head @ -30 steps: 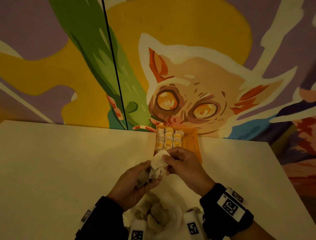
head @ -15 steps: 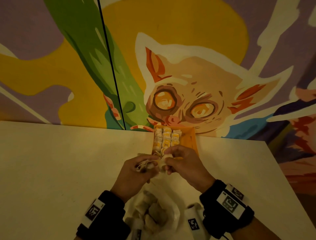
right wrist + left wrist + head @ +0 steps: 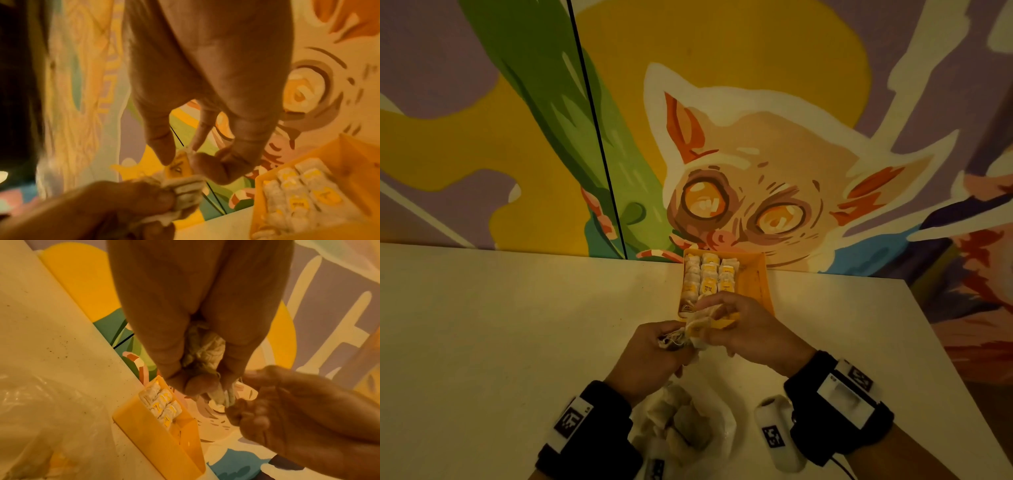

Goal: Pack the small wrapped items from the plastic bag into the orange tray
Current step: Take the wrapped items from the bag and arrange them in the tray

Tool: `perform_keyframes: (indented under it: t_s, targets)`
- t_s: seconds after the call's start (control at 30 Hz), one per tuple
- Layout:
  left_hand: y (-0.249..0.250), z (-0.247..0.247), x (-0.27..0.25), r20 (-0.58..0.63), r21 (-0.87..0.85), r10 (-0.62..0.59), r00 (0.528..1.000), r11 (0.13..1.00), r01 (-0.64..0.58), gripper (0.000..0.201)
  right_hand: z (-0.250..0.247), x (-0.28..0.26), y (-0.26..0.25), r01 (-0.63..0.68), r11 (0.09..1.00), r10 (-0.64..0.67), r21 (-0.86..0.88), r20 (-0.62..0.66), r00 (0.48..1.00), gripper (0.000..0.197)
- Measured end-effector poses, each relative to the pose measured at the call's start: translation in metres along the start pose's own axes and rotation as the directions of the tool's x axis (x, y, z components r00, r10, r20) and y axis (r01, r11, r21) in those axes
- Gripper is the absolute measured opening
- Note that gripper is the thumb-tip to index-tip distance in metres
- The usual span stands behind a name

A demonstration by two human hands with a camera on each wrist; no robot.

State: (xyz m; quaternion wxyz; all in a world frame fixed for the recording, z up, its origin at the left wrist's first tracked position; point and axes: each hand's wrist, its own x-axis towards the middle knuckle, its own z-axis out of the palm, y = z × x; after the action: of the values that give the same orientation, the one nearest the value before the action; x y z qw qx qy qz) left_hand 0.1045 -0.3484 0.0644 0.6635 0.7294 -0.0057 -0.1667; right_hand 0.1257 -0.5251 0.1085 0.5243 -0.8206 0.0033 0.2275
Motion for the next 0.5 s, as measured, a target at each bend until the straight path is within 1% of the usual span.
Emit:
perform_keyframes:
  t_s: [0.03,0.07,0.13,0.2,0.27,0.33,0.4,0.5]
  targets:
    - [0.001,0.0,0.0,0.022,-0.012,-0.003,1.0,1.0,0.003,0.024,-0.001,0.002,0.002,0.052,0.997,-0.052,-0.061,0.004,0.999,0.022]
    - [0.003,-0.001,-0.001,0.039,-0.023,-0.006,0.999,1.0,0.006,0.024,-0.002,0.003,0.004,0.084,0.993,-0.084,-0.079,0.013,0.996,0.015]
    - [0.004,-0.001,-0.001,0.045,-0.039,-0.021,0.999,0.999,0.022,0.023,-0.004,0.007,0.007,0.097,0.994,-0.097,-0.043,0.002,0.995,0.012]
    - [0.003,-0.002,0.0,-0.006,-0.069,-0.064,0.998,0.996,0.063,0.022,-0.009,0.011,0.009,0.078,0.997,-0.077,0.025,-0.04,0.996,0.013]
    - [-0.002,-0.003,0.002,-0.08,-0.138,-0.141,0.987,0.982,0.129,0.018,-0.02,0.019,0.012,0.062,0.997,-0.056,0.051,-0.112,0.992,0.007]
    - [-0.008,-0.007,0.003,-0.138,-0.204,-0.206,0.969,0.963,0.176,0.018,-0.034,0.031,0.021,0.058,0.998,-0.059,-0.015,-0.198,0.978,0.012]
    - [-0.012,-0.009,0.004,-0.164,-0.224,-0.238,0.957,0.954,0.199,0.019,-0.05,0.047,0.032,0.032,0.992,-0.063,-0.124,-0.26,0.963,0.017]
    - [-0.014,-0.011,0.006,-0.153,-0.215,-0.258,0.954,0.951,0.222,0.02,-0.068,0.072,0.047,-0.062,0.957,-0.019,-0.285,-0.272,0.962,0.018]
